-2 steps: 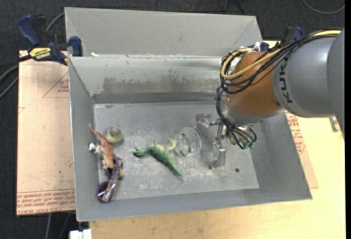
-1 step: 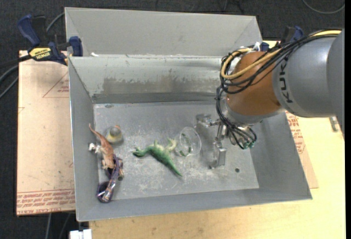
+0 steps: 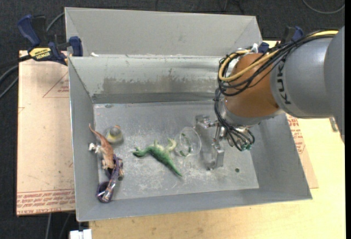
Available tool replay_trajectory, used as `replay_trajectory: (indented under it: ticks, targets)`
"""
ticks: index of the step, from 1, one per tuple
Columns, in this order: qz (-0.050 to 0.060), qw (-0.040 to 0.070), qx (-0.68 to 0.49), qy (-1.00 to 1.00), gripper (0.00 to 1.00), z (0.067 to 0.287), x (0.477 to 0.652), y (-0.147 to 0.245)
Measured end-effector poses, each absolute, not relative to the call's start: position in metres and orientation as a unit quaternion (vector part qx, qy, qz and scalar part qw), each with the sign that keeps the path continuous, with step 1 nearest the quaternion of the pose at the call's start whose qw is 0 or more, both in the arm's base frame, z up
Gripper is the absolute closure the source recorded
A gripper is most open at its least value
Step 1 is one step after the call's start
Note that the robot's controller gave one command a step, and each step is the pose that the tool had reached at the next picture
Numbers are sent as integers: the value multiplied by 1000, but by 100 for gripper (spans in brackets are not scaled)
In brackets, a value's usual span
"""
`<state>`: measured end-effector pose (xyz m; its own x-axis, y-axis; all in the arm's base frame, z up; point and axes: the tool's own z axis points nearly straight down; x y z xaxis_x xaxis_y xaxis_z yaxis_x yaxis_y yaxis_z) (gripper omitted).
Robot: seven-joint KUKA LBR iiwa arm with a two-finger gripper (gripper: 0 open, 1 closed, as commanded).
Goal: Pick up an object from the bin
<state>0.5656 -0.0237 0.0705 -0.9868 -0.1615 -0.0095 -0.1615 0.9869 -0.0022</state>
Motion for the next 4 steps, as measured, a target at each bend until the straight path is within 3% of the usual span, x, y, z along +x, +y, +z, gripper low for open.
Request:
replay_trajectory:
  ticks: [1, 2, 3, 4]
  targets:
    - [2, 5, -69, 998, 0, 107, 593, -12]
    - [0, 6, -34, 999, 0, 75, 599, 37]
    - [4, 4, -92, 996, 0, 70, 555, 88]
    - [1, 6, -90, 996, 0, 70, 550, 95]
